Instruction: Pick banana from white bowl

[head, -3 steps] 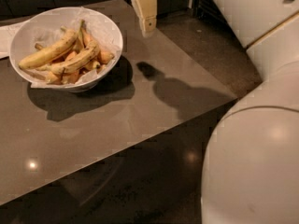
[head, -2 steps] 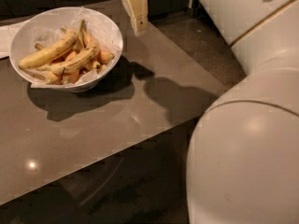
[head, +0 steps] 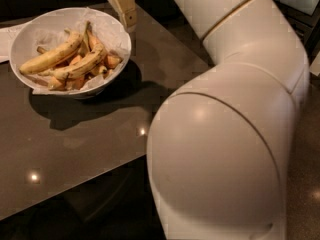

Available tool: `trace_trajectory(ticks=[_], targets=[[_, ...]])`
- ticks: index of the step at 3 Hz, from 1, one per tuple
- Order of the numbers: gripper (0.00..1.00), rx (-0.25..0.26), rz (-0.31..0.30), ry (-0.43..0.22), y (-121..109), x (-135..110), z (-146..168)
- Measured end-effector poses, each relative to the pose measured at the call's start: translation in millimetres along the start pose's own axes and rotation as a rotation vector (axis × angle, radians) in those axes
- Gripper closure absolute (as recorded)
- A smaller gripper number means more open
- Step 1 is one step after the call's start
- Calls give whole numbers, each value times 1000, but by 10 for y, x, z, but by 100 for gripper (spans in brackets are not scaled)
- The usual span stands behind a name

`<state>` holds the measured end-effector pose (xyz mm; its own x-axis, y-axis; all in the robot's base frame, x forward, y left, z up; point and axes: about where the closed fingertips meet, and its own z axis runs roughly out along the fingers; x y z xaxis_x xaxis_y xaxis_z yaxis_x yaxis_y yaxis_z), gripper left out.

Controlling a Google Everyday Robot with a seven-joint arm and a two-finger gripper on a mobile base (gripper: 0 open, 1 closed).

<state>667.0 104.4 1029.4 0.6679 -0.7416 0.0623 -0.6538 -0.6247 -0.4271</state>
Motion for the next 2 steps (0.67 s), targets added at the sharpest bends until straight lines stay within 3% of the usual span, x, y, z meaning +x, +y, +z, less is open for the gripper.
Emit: trace_trajectory(ticks=[1, 2], targets=[[0, -5, -21, -50, -53, -103, 84], [0, 32, -21, -50, -158, -111, 107]])
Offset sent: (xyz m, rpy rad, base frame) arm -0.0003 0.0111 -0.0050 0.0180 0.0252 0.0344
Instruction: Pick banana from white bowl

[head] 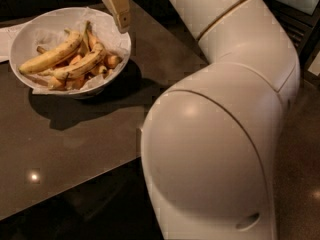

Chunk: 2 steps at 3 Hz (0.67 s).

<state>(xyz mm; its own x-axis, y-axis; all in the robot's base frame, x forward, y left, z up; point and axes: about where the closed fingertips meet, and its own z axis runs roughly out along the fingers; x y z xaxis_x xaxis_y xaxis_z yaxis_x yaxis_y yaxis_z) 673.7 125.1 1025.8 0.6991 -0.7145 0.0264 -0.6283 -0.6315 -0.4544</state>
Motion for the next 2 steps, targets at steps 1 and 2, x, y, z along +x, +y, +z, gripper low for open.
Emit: trace_trajectory(ticks=[1, 2], targets=[[0, -20, -28, -89, -11, -143, 160], [0, -42, -29, -214, 14, -374, 292]])
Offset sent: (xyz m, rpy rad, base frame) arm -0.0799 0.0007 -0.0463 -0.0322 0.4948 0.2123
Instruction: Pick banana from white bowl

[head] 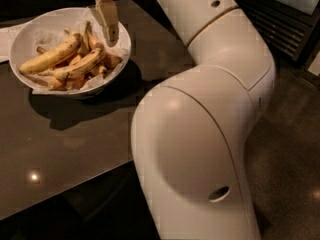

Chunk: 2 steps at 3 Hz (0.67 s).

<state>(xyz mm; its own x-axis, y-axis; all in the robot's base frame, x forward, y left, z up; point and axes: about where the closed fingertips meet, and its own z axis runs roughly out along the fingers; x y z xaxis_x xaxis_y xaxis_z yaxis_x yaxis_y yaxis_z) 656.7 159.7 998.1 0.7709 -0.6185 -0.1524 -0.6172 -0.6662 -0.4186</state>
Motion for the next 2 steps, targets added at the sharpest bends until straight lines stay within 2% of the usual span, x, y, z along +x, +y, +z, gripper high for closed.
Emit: trace_trajectory(ticks=[1, 2], targets=[[16, -19, 19, -88, 13, -150, 124], [19, -40, 46, -145, 42, -255, 196]])
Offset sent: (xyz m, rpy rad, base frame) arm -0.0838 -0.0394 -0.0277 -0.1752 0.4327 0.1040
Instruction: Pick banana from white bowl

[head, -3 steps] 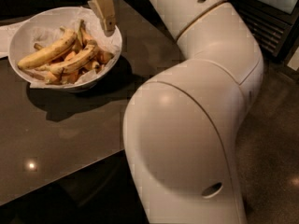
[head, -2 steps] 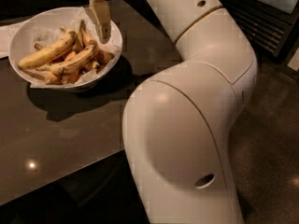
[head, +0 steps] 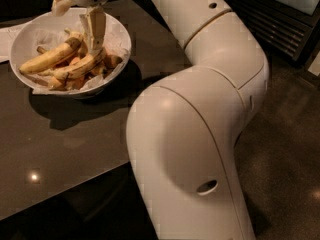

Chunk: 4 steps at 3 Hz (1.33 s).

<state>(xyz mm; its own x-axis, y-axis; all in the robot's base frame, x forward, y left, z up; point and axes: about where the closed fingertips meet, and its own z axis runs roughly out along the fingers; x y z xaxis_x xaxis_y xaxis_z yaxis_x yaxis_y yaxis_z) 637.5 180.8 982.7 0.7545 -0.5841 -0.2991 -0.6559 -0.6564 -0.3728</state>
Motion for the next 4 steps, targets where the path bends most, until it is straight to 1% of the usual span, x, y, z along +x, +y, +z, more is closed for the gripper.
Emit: trace_trajectory(ticks=[1, 2, 3, 4], targets=[[20, -28, 32, -45, 75, -69, 69], [26, -67, 66, -88, 191, -129, 155], [27, -110, 104, -116, 332, -137, 241], [27, -140, 130, -125, 438, -132, 288]])
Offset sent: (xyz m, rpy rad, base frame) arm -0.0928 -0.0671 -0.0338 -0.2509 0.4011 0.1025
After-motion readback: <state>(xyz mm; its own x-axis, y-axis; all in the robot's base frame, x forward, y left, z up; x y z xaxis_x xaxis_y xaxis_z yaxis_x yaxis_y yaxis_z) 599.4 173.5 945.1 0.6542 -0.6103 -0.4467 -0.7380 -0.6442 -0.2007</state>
